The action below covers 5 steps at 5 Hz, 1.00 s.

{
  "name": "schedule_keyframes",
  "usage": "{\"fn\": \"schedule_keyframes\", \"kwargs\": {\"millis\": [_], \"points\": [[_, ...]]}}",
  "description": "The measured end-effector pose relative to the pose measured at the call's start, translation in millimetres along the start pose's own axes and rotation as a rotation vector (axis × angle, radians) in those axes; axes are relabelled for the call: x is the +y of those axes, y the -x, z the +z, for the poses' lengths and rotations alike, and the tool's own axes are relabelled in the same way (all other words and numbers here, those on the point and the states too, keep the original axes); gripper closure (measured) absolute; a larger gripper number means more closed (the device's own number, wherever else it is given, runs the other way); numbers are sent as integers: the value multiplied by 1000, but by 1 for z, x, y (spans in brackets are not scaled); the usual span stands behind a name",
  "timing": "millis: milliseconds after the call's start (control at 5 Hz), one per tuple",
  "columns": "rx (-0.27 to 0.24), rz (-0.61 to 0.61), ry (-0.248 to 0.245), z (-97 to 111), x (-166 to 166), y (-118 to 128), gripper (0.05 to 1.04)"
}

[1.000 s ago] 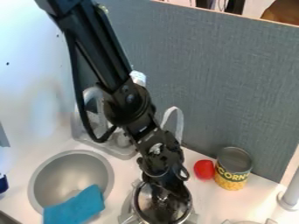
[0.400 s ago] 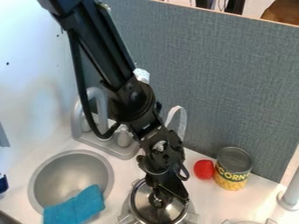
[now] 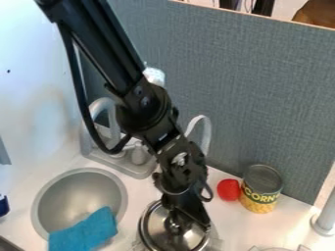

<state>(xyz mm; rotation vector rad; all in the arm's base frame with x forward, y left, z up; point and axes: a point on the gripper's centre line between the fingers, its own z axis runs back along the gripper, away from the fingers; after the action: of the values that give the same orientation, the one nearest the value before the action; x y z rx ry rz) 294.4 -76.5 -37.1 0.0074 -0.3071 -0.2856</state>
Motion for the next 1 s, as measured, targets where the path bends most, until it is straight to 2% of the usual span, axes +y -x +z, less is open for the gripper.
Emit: {"fn": "schedule_keyframes", "kwargs": {"millis": [400, 600, 1000], "points": [[-26, -80, 32, 6, -37, -17, 776], [3, -145, 45, -7, -62, -21, 776], [26, -269, 60, -18, -103, -26, 776]]}}
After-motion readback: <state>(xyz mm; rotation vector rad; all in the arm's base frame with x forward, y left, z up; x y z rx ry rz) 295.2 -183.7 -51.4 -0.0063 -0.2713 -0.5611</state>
